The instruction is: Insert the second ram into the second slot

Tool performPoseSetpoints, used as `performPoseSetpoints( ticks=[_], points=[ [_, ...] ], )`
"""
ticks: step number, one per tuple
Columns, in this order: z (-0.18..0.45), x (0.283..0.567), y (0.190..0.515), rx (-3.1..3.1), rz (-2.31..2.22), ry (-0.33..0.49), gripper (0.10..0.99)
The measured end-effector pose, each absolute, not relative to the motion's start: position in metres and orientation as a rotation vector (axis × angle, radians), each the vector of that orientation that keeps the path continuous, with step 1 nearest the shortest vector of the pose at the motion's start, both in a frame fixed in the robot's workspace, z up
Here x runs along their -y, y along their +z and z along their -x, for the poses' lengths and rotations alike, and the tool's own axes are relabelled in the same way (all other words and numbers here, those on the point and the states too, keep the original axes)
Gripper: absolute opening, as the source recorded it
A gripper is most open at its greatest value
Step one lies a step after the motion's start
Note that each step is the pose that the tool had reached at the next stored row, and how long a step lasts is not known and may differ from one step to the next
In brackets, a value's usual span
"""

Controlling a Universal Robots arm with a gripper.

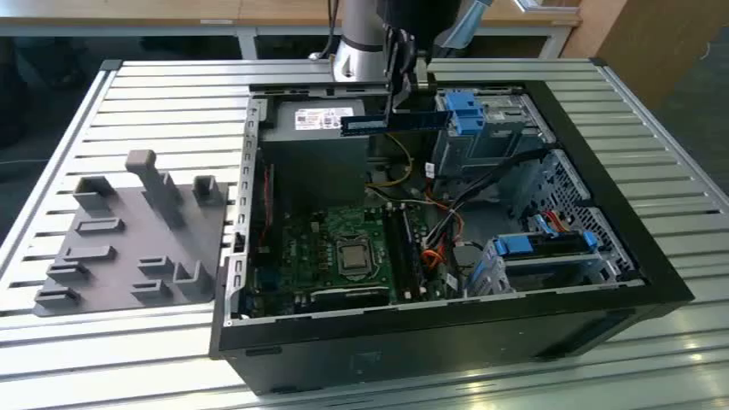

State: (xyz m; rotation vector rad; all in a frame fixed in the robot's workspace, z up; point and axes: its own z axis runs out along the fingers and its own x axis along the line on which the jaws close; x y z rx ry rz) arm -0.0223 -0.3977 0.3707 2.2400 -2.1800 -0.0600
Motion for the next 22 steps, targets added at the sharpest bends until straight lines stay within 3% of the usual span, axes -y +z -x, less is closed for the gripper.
performPoseSetpoints(
  ticks=[13,22],
  points=[
    [0.022,0.399,0.371,2.312,-2.107,-0.062,0.137],
    [0.022,0.418,0.371,2.318,-2.101,-0.063,0.137]
  ],
)
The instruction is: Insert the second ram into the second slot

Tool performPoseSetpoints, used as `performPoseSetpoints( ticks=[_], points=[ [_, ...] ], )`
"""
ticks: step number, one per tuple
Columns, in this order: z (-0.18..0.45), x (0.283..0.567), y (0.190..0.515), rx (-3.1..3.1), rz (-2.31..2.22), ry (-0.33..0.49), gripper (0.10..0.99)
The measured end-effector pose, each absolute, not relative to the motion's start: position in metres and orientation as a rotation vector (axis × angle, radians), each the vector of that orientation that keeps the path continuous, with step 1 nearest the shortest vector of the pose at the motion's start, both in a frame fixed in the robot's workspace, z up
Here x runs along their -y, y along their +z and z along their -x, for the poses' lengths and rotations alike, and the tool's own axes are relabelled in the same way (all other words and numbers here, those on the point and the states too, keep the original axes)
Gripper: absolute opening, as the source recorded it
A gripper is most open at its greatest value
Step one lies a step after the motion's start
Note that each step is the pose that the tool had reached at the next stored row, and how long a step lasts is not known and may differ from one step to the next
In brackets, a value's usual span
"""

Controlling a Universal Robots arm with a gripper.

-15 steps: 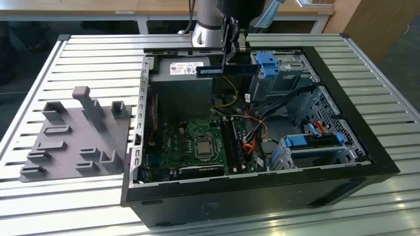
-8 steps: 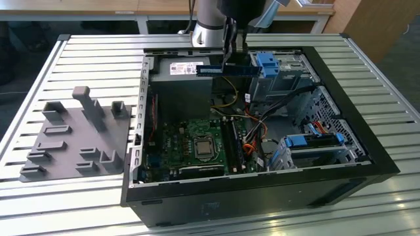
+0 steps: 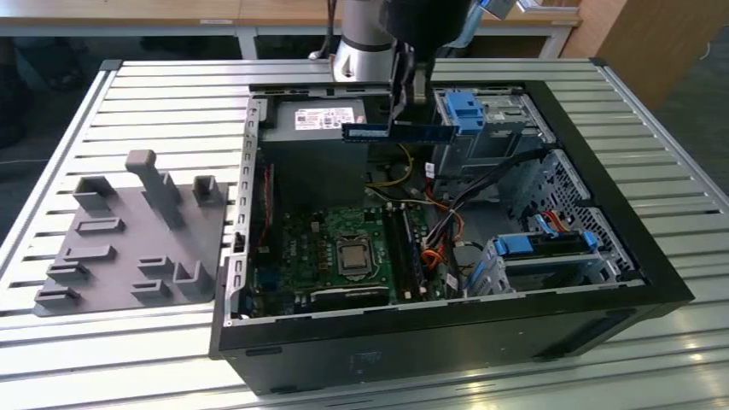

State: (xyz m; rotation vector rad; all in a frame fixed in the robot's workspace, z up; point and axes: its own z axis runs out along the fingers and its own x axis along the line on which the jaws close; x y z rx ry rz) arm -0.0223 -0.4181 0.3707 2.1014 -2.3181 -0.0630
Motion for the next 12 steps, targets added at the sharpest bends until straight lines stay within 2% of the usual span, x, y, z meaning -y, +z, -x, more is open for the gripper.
performPoseSetpoints(
  ticks=[7,12],
  points=[
    [0.022,0.437,0.371,2.318,-2.101,-0.063,0.137],
    [0.022,0.439,0.37,2.379,-2.034,-0.063,0.137]
  ],
)
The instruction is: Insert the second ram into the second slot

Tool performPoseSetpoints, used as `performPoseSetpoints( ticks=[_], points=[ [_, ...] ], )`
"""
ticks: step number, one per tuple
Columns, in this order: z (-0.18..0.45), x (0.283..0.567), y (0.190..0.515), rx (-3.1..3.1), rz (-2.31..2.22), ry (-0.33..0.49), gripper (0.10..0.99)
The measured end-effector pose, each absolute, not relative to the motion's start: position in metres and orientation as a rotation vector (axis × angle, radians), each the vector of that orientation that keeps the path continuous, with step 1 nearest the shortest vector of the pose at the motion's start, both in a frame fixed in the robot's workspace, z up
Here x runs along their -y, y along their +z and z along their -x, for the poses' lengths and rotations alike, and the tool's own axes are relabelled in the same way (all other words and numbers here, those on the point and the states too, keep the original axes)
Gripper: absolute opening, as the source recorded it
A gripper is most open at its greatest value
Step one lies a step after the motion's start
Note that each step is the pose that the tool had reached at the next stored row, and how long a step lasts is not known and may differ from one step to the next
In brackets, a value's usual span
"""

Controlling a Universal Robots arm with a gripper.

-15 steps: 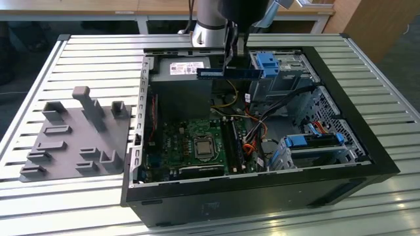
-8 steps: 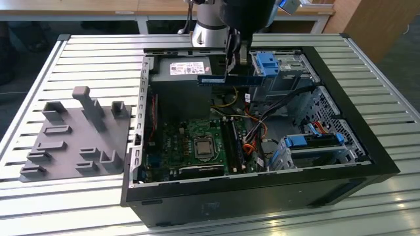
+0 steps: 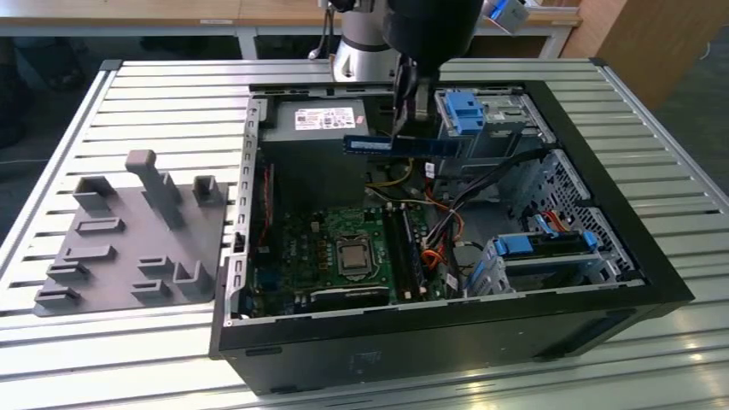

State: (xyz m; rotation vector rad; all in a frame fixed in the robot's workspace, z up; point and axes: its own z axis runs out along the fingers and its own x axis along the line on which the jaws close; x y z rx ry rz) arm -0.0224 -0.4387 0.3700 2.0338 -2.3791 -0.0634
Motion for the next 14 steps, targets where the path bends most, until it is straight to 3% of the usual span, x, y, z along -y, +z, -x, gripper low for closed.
performPoseSetpoints(
  ticks=[14],
  points=[
    [0.0224,0.4387,0.3656,2.623,-1.717,-0.065,0.137]
  ],
)
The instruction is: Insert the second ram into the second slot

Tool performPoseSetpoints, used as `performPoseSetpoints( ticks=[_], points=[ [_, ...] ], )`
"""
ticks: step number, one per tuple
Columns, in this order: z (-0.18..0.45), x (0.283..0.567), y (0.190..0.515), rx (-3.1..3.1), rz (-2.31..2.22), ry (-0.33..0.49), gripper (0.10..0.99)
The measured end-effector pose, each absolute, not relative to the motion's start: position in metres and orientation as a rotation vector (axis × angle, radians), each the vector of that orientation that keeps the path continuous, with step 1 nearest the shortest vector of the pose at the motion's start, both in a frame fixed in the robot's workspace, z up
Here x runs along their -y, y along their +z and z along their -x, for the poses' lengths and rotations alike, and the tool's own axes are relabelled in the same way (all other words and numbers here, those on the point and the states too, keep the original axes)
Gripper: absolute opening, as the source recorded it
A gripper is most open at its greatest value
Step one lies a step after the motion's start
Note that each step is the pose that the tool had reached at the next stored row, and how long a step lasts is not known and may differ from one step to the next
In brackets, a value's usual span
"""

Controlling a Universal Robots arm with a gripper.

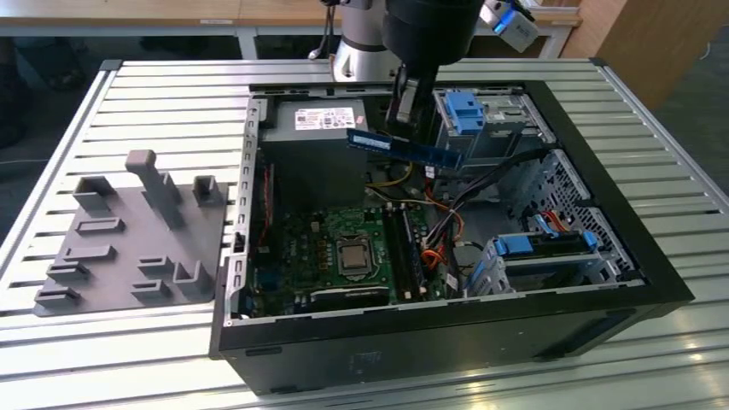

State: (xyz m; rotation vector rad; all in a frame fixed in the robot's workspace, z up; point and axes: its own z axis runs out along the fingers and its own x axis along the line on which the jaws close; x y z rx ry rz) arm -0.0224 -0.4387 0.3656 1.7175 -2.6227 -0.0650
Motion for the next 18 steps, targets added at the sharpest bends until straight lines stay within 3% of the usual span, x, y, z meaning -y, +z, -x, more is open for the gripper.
performPoseSetpoints(
  ticks=[18],
  points=[
    [0.0223,0.4387,0.3605,2.874,-1.269,-0.066,0.137]
  ],
)
